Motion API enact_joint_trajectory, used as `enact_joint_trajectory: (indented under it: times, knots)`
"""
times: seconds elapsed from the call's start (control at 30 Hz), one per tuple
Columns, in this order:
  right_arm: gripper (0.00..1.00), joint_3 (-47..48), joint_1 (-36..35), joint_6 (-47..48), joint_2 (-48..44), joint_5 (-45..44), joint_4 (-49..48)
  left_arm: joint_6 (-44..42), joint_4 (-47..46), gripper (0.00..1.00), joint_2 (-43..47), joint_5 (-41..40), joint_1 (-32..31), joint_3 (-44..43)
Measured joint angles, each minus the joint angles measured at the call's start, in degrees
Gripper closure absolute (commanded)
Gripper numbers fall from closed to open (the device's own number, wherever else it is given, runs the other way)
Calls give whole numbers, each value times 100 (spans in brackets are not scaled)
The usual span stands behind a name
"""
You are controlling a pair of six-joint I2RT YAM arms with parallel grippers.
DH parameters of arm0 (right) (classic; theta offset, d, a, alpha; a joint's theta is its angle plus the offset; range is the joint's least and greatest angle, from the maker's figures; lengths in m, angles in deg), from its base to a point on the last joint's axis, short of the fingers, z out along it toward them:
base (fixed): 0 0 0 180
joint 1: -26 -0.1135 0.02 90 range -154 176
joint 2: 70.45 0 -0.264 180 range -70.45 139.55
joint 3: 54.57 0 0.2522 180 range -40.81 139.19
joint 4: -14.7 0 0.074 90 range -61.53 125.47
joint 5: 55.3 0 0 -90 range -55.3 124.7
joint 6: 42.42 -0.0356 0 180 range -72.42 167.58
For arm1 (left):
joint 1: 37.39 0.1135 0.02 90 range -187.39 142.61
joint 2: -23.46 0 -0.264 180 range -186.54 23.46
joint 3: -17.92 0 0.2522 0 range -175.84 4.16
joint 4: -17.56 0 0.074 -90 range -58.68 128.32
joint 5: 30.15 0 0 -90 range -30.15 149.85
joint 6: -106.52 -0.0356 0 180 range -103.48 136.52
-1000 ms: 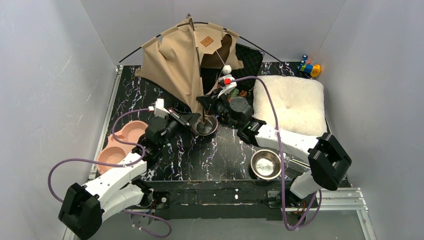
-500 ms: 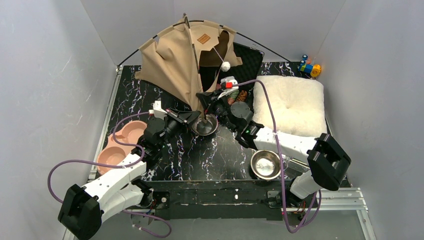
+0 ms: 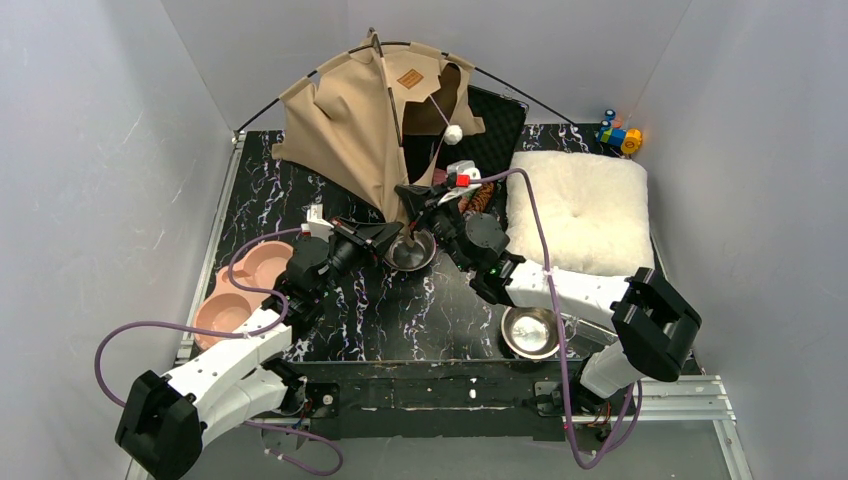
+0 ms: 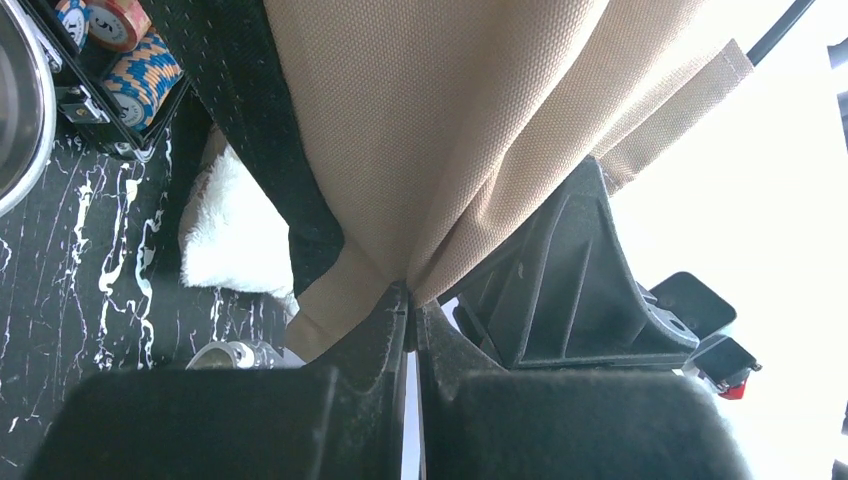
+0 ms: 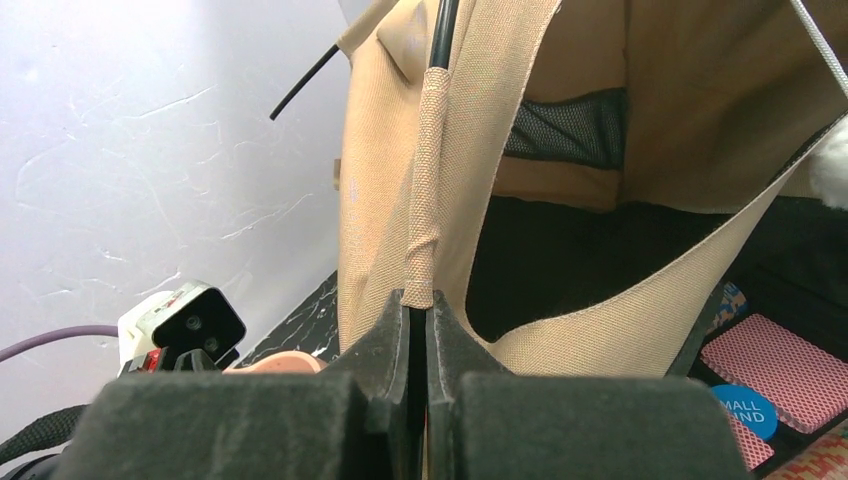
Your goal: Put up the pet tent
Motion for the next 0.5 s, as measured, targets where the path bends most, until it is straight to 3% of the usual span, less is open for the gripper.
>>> enact_joint_trajectory:
  times: [0.5]
  knots:
    - [99, -774, -260, -24, -83, -704, -614, 109, 146, 100, -203, 275, -68, 114]
